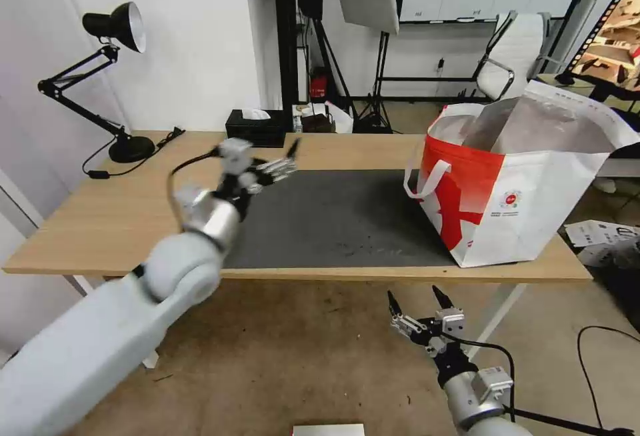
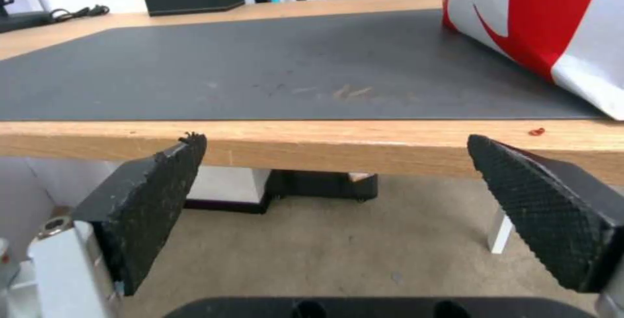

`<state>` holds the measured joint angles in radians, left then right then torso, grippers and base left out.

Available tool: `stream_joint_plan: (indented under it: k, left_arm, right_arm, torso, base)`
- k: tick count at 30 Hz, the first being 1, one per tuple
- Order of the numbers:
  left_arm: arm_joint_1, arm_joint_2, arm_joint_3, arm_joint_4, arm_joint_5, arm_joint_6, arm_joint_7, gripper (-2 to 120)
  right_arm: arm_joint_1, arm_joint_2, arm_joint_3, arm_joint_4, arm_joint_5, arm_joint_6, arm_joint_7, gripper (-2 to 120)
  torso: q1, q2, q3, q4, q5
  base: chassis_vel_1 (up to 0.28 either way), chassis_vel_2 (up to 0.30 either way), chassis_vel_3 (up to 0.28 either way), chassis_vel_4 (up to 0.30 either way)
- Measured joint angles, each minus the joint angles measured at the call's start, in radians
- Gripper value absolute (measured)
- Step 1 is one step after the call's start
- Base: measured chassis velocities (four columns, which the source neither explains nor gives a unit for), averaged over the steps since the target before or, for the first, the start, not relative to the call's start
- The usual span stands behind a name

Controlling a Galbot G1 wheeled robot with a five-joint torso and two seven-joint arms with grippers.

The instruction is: Pick up the trash from the table and place it into the takeout bag.

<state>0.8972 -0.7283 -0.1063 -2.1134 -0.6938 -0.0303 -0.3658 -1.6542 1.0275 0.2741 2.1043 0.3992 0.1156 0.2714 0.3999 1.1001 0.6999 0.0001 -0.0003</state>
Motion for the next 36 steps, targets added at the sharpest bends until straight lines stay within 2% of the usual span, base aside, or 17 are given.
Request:
stream_joint_plan:
  k: [3, 4, 7, 8, 9, 12, 13, 14, 15, 19, 26, 36]
  left_arm:
    - [0.191, -0.016, -0.135, -0.041, 0.107, -0.041, 0.014, 100]
    - [0.191, -0.016, -0.135, -0.041, 0.107, -0.041, 0.014, 100]
    - [0.406, -0.095, -0.257, -0.055, 0.222, -0.098, 0.044, 100]
    - [0.406, -0.095, -0.257, -0.055, 0.222, -0.098, 0.044, 100]
    - [0.488, -0.137, -0.293, -0.048, 0.28, -0.137, 0.053, 100]
    - [0.623, -0.233, -0.35, -0.025, 0.395, -0.206, 0.078, 100]
    - [0.623, -0.233, -0.35, -0.025, 0.395, -0.206, 0.078, 100]
    - [0.687, -0.3, -0.37, -0.008, 0.448, -0.241, 0.092, 100]
    - [0.712, -0.33, -0.375, 0.0, 0.469, -0.25, 0.095, 100]
    - [0.761, -0.394, -0.379, 0.024, 0.507, -0.26, 0.1, 100]
    - [0.787, -0.44, -0.377, 0.068, 0.556, -0.258, 0.11, 100]
    - [0.817, -0.481, -0.376, 0.075, 0.574, -0.264, 0.129, 100]
  right_arm:
    - [0.0, 0.0, 0.0, 0.0, 0.0, 0.0, 0.0, 100]
    - [0.0, 0.0, 0.0, 0.0, 0.0, 0.0, 0.0, 100]
    - [0.0, 0.0, 0.0, 0.0, 0.0, 0.0, 0.0, 100]
    - [0.0, 0.0, 0.0, 0.0, 0.0, 0.0, 0.0, 100]
    - [0.0, 0.0, 0.0, 0.0, 0.0, 0.0, 0.0, 100]
    - [0.0, 0.0, 0.0, 0.0, 0.0, 0.0, 0.0, 100]
    - [0.0, 0.0, 0.0, 0.0, 0.0, 0.0, 0.0, 100]
    - [0.0, 0.0, 0.0, 0.0, 0.0, 0.0, 0.0, 100]
    - [0.0, 0.0, 0.0, 0.0, 0.0, 0.0, 0.0, 100]
    - [0.0, 0.0, 0.0, 0.0, 0.0, 0.0, 0.0, 100]
    - [0.0, 0.0, 0.0, 0.0, 0.0, 0.0, 0.0, 100]
    - [0.0, 0.0, 0.0, 0.0, 0.0, 0.0, 0.0, 100]
  torso:
    - [0.0, 0.0, 0.0, -0.0003, 0.0001]
    - [0.0, 0.0, 0.0, -0.0003, 0.0001]
    - [0.0, 0.0, 0.0, -0.0002, 0.0001]
    - [0.0, 0.0, 0.0, -0.0002, 0.0001]
    - [0.0, 0.0, 0.0, -0.0001, 0.0]
    - [0.0, 0.0, 0.0, 0.0, 0.0003]
    - [0.0, 0.0, 0.0, 0.0, 0.0003]
    - [0.0, 0.0, 0.0, 0.0, 0.0003]
    - [0.0, 0.0, 0.0, 0.0, 0.0003]
    - [0.0, 0.0, 0.0, -0.0002, 0.0005]
    - [0.0, 0.0, 0.0, -0.0003, 0.0004]
    - [0.0, 0.0, 0.0, -0.0002, 0.0003]
  base:
    - [0.0, 0.0, 0.0, 0.0]
    - [0.0, 0.0, 0.0, 0.0]
    - [0.0, 0.0, 0.0, 0.0]
    - [0.0, 0.0, 0.0, 0.0]
    - [0.0, 0.0, 0.0, 0.0]
    - [0.0, 0.0, 0.0, 0.0]
    - [0.0, 0.0, 0.0, 0.0]
    - [0.0, 0.0, 0.0, 0.0]
    - [0.0, 0.0, 0.0, 0.0]
    - [0.0, 0.0, 0.0, 0.0]
    - [0.0, 0.0, 0.0, 0.0]
    - [0.0, 0.0, 0.0, 0.0]
